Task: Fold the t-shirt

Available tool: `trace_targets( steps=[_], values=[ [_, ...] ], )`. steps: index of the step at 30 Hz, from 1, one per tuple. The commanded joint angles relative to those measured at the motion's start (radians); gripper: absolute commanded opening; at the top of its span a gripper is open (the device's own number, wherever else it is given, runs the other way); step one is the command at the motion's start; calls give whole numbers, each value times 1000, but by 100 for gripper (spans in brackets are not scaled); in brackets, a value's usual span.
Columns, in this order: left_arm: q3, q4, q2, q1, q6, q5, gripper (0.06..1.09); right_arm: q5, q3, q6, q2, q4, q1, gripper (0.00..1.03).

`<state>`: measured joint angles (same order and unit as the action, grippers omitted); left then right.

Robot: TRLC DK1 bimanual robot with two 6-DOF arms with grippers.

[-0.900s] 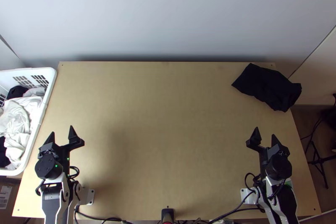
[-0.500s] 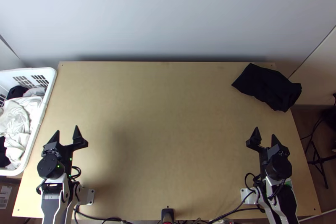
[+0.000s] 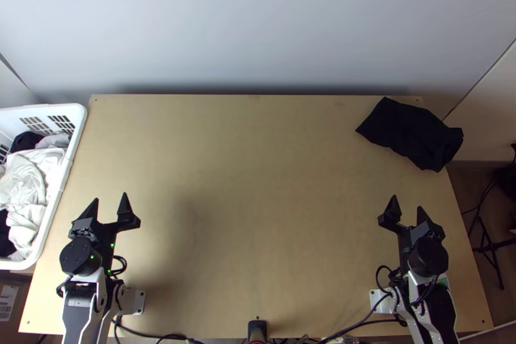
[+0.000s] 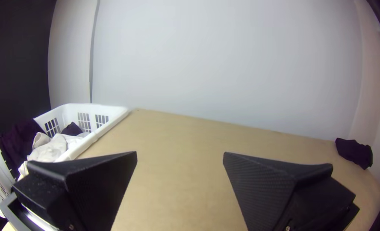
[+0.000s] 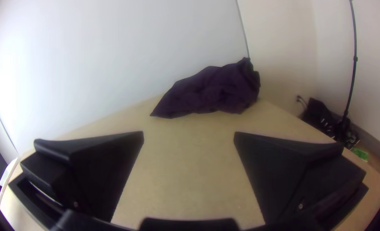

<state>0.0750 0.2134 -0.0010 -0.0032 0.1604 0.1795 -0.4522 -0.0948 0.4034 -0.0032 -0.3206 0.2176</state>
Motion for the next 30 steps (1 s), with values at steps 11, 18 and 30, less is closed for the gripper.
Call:
trace_targets(
  steps=[11,18,30],
  values=[
    [2,-2,-2,5,16,9,104,0,-3,60,2,-26,16,99],
    [3,-6,-2,-3,67,11,104,-48,-5,61,-1,-29,120,98],
    [78,-134,-2,-121,-430,176,104,-174,-34,-344,2,189,210,98]
  ],
)
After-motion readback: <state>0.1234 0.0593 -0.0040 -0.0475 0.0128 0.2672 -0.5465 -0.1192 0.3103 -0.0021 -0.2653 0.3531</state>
